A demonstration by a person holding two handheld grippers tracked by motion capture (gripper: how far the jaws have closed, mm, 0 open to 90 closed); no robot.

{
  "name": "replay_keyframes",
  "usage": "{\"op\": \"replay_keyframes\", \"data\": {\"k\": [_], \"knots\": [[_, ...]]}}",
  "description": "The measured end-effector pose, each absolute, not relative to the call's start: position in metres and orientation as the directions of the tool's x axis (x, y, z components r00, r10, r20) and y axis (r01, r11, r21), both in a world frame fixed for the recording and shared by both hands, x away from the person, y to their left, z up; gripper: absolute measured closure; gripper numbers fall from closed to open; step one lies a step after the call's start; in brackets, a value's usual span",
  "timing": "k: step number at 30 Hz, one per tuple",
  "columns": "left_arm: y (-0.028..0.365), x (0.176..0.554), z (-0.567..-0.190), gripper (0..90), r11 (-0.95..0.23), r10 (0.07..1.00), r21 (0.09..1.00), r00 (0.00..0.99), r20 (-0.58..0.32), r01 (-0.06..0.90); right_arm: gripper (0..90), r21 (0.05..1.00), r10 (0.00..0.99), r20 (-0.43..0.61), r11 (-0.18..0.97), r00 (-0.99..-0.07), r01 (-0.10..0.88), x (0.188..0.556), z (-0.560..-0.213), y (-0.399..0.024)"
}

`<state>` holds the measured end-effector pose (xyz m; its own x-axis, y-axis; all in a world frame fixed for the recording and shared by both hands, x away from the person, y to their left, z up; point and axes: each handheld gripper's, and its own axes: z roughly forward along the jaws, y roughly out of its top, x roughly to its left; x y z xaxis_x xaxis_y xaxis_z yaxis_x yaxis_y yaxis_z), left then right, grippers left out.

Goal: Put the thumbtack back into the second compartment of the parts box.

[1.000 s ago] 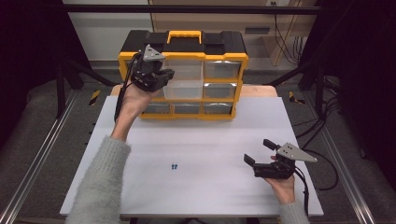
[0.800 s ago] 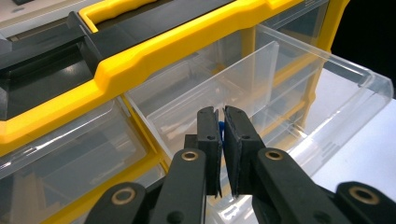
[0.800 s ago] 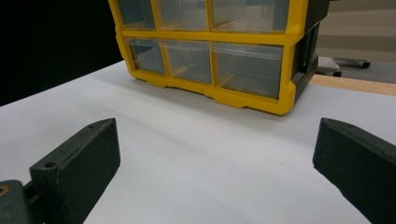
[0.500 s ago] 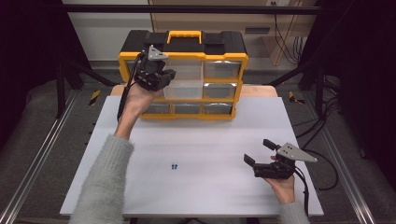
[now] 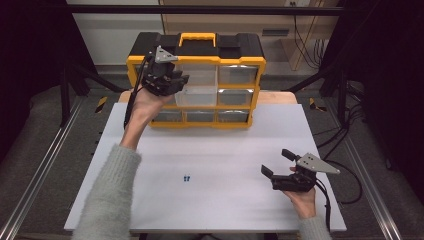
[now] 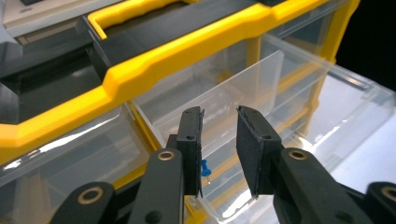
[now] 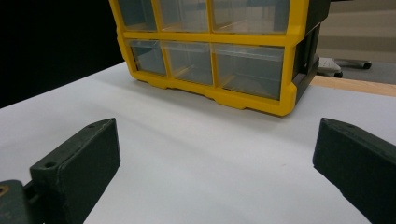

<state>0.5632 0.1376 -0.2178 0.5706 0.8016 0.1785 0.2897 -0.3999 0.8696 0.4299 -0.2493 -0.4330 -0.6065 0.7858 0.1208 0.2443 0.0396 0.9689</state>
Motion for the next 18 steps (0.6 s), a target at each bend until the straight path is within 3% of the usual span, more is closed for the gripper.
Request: {"op": "replay_keyframes", "data": {"k": [7,13,18], "knots": [[0.146,0.551,-0.210,54.6,-0.370,0.798,0.890,0.581,0.159,0.265,1.3,0.968,0.786,0.114,0.050,-0.608,0.246,0.430,-0.433,-0.250],[0.154,0.539,-0.207,35.3,-0.355,0.780,0.905,0.608,0.150,0.233,1.3,0.967,0.787,0.126,0.037,-0.604,0.251,0.430,-0.433,-0.248],[0.159,0.530,-0.210,25.5,-0.345,0.763,0.915,0.631,0.143,0.210,1.3,0.969,0.786,0.121,0.040,-0.606,0.245,0.430,-0.433,-0.248]]}}
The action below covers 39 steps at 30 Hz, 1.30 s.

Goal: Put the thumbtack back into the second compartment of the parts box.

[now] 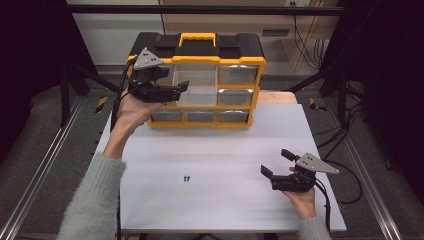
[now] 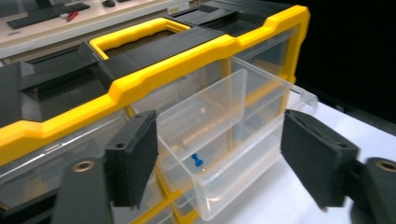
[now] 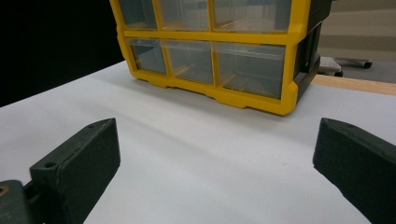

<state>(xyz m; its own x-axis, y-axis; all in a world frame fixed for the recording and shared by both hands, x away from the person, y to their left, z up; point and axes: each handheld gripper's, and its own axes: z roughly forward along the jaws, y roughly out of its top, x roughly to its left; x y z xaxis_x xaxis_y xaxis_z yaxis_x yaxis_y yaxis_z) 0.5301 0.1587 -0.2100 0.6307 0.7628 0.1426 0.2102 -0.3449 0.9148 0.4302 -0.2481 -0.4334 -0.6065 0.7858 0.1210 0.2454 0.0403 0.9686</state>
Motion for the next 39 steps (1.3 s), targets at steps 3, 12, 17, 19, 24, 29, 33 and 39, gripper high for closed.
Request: {"op": "replay_keyframes", "data": {"k": [3,12,17,19,24,29,33,39], "knots": [[0.161,0.524,-0.213,20.6,-0.344,0.762,0.917,0.630,0.148,0.201,1.2,0.969,0.787,0.117,0.044,-0.606,0.244,0.431,-0.434,-0.248],[0.168,0.506,-0.219,10.0,-0.345,0.753,0.922,0.638,0.159,0.177,1.2,0.968,0.789,0.126,0.036,-0.601,0.250,0.430,-0.433,-0.248],[0.171,0.499,-0.226,7.6,-0.346,0.751,0.924,0.638,0.168,0.165,1.2,0.967,0.791,0.127,0.035,-0.599,0.251,0.430,-0.433,-0.248],[0.173,0.497,-0.229,7.0,-0.341,0.751,0.927,0.639,0.166,0.159,1.2,0.969,0.788,0.121,0.040,-0.604,0.245,0.430,-0.433,-0.248],[0.177,0.489,-0.240,4.9,-0.342,0.737,0.928,0.654,0.169,0.146,1.2,0.967,0.791,0.127,0.035,-0.598,0.251,0.430,-0.433,-0.248],[0.182,0.485,-0.250,3.3,-0.336,0.740,0.930,0.652,0.164,0.148,1.2,0.969,0.790,0.122,0.037,-0.601,0.246,0.430,-0.433,-0.248],[0.186,0.482,-0.258,2.8,-0.332,0.744,0.932,0.648,0.162,0.148,1.2,0.970,0.787,0.115,0.042,-0.605,0.240,0.430,-0.433,-0.248],[0.191,0.477,-0.268,2.6,-0.318,0.744,0.937,0.651,0.152,0.145,1.2,0.970,0.788,0.115,0.043,-0.605,0.240,0.430,-0.433,-0.248]]}}
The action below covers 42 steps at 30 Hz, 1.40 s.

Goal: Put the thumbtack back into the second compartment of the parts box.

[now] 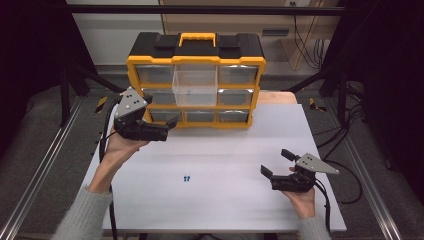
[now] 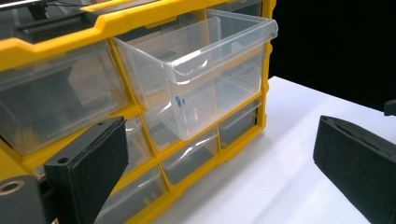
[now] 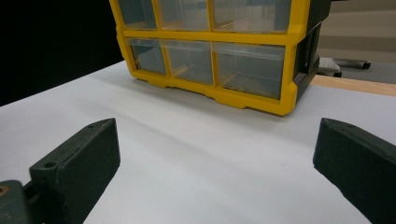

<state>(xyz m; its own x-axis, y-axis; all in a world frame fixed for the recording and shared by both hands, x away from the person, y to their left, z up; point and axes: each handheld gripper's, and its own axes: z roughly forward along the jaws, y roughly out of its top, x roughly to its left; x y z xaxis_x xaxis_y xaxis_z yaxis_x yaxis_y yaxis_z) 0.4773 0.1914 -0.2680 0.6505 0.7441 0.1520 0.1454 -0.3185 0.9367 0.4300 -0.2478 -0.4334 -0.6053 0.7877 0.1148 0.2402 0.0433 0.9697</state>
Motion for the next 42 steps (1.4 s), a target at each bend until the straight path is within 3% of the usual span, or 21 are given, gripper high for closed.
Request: {"op": "replay_keyframes", "data": {"k": [42], "knots": [[0.211,0.447,-0.352,2.5,-0.270,0.764,0.940,0.641,0.076,0.210,1.1,0.968,0.787,0.128,0.033,-0.603,0.250,0.430,-0.434,-0.246]]}}
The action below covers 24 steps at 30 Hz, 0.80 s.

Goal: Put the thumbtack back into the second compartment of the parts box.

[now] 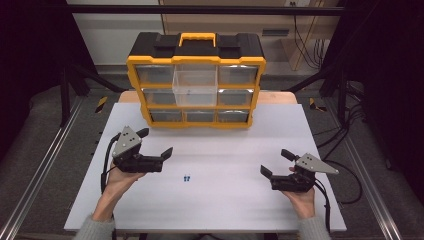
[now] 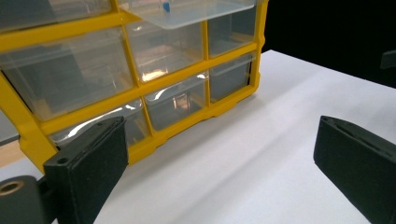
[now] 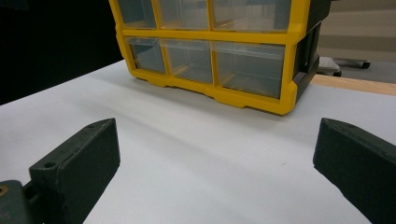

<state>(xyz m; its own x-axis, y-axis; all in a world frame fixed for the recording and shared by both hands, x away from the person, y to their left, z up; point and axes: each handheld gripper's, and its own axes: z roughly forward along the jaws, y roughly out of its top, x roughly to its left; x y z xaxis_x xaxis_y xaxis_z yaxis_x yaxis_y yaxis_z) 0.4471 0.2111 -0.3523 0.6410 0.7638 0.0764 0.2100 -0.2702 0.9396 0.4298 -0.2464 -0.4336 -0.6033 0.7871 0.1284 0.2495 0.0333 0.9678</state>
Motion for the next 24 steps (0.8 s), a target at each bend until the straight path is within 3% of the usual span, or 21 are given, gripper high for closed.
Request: {"op": "replay_keyframes", "data": {"k": [24], "knots": [[0.204,0.447,-0.388,2.6,-0.286,0.769,0.914,0.638,0.041,0.286,1.1,0.968,0.790,0.114,0.048,-0.602,0.246,0.430,-0.434,-0.247]]}}
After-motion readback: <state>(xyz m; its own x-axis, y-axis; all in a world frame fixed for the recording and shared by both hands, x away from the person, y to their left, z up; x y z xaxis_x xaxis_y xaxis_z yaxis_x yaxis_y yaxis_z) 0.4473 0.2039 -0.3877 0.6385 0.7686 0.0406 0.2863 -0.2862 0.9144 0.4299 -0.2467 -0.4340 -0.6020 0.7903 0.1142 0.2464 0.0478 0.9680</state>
